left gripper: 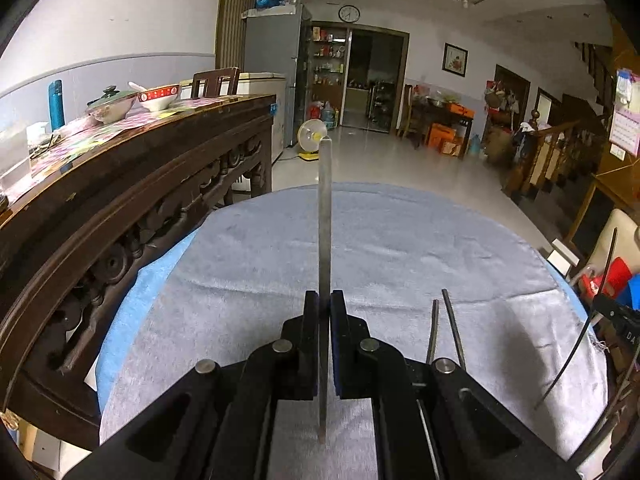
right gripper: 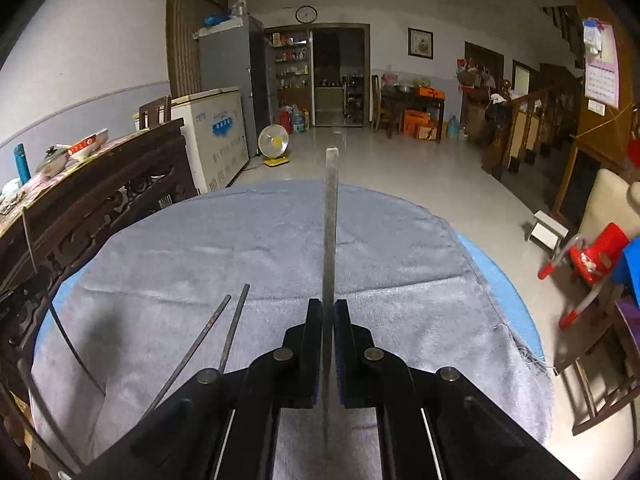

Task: Organize utensils
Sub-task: 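Lift both metal chopsticks upright and carry them toward the black holder, then lower both chopsticks into the holder with both tools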

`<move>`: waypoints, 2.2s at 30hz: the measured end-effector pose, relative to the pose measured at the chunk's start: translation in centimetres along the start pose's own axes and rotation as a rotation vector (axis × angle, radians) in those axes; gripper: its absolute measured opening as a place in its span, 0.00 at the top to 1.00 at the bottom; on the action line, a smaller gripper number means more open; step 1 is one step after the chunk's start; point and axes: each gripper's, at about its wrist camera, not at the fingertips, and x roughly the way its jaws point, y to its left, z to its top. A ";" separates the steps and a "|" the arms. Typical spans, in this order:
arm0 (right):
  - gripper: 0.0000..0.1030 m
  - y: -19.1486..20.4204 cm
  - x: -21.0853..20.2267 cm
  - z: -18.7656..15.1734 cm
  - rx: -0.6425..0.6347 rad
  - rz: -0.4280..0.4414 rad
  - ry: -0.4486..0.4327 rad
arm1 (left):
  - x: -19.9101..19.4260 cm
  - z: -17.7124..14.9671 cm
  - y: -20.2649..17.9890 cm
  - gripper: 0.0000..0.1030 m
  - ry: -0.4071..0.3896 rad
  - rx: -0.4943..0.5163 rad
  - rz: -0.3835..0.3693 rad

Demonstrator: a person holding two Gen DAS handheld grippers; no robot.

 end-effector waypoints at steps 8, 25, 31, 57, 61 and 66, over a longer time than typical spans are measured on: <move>0.94 0.1 -1.8 -0.8 -0.012 0.000 -0.012 | -1.0 -0.9 1.0 0.95 -0.008 -0.037 -0.009; 0.94 -1.7 -6.2 0.5 0.049 0.044 -0.065 | -6.6 0.9 2.3 0.95 -0.089 -0.115 -0.074; 0.94 -3.1 -9.8 0.2 0.067 0.089 -0.073 | -9.9 0.2 3.1 0.95 -0.071 -0.152 -0.107; 0.94 -3.2 -22.4 -0.6 0.201 0.374 -0.203 | -19.0 -0.9 0.9 0.95 -0.102 -0.233 -0.401; 0.94 -2.1 -21.9 -1.5 0.202 0.400 -0.194 | -18.7 -1.7 -0.4 0.95 -0.095 -0.227 -0.416; 0.94 -0.6 -20.6 -2.9 0.193 0.405 -0.170 | -17.4 -3.1 -1.9 0.95 -0.081 -0.208 -0.406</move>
